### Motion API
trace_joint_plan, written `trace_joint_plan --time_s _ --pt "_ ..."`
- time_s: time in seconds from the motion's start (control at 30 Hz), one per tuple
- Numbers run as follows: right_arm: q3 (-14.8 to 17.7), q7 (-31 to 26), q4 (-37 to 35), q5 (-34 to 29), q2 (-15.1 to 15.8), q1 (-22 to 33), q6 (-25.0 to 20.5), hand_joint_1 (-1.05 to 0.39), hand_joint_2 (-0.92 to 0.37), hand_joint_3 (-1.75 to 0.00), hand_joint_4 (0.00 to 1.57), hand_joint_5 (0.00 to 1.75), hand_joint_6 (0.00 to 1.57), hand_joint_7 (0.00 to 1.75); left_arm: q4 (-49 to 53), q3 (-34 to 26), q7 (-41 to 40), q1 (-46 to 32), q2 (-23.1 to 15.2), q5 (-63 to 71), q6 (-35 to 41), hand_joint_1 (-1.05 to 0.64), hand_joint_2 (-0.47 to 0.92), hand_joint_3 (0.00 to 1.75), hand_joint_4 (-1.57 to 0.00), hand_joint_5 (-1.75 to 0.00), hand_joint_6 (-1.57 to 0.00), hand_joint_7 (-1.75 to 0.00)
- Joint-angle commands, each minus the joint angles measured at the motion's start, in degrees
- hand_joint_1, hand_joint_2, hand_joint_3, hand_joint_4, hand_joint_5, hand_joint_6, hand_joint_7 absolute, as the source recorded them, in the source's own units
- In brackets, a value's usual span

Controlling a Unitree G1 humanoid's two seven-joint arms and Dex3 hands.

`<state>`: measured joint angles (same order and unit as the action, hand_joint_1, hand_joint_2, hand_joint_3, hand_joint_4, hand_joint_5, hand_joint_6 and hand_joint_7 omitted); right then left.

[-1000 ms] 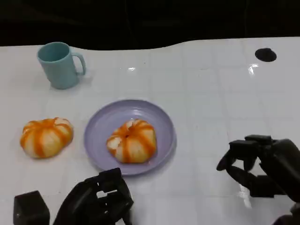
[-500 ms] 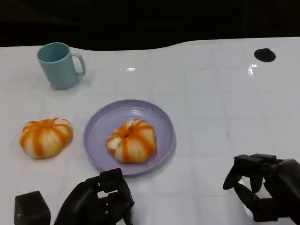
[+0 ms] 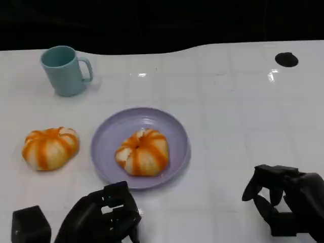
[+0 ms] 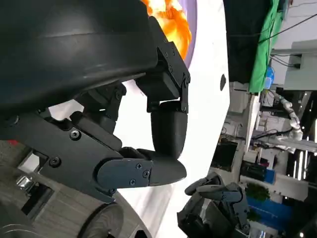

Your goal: Grasp the bread from the table and place it into the plate.

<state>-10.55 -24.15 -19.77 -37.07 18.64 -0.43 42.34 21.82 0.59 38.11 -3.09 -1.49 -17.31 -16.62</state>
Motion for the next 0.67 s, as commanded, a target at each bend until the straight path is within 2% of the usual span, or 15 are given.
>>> trace_joint_plan --time_s 0.03,0.67 --pt "-0.4 -1.3 -2.1 -0.1 0.2 -1.1 1.2 -0.22 -0.35 -1.28 0.86 1.75 0.76 1.51 1.2 -0.8 1.0 0.7 -1.0 -0.4 -0.7 -0.57 0.68 0.61 -0.79 -1.75 -0.76 -1.41" --pt "-0.9 -1.4 -4.0 0.4 0.6 -1.7 2.4 -0.22 -0.37 -1.25 0.87 1.75 0.79 1.48 1.5 -0.8 1.1 0.8 -0.9 -0.2 -1.0 -0.59 0.70 0.61 -0.78 -1.75 -0.77 -1.40"
